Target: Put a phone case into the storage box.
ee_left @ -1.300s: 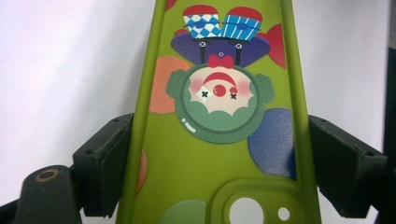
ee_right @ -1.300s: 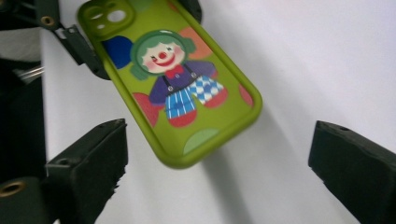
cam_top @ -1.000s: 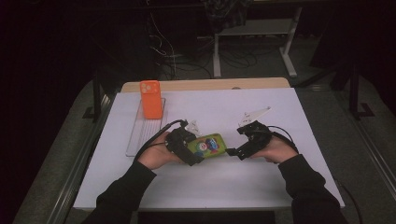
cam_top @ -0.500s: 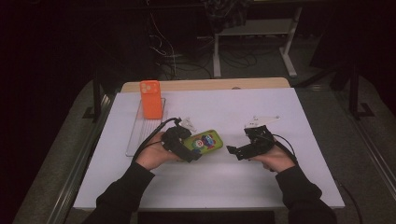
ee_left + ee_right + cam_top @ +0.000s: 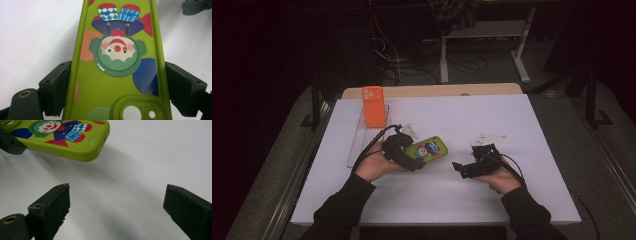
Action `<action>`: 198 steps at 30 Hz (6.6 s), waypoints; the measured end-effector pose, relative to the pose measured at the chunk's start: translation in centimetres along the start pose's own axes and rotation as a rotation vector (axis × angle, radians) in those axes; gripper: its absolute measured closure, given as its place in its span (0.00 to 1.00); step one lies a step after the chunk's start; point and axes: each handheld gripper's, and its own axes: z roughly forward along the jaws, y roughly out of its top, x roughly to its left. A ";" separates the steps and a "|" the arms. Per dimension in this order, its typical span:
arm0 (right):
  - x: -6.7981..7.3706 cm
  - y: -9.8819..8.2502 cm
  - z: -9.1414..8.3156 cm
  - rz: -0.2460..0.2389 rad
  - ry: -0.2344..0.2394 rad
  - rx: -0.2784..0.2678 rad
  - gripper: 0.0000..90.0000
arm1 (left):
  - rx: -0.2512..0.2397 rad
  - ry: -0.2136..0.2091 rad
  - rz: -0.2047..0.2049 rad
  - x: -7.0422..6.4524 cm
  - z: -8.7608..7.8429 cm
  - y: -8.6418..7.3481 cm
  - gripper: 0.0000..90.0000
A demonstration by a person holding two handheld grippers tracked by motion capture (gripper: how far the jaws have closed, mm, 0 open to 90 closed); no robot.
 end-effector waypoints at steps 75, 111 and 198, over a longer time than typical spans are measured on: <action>7.3 -1.9 2.1 -1.214 -0.550 -0.146 0.05 | -0.005 -0.024 0.006 -0.6 0.0 0.6 0.17; 9.7 -2.3 4.7 -1.387 -0.628 -0.160 0.71 | -0.004 -0.039 0.017 -1.1 0.1 0.8 0.17; 3.4 1.3 1.3 -0.354 -0.177 -0.047 0.84 | -0.071 0.005 -0.007 0.2 -1.5 -0.7 0.00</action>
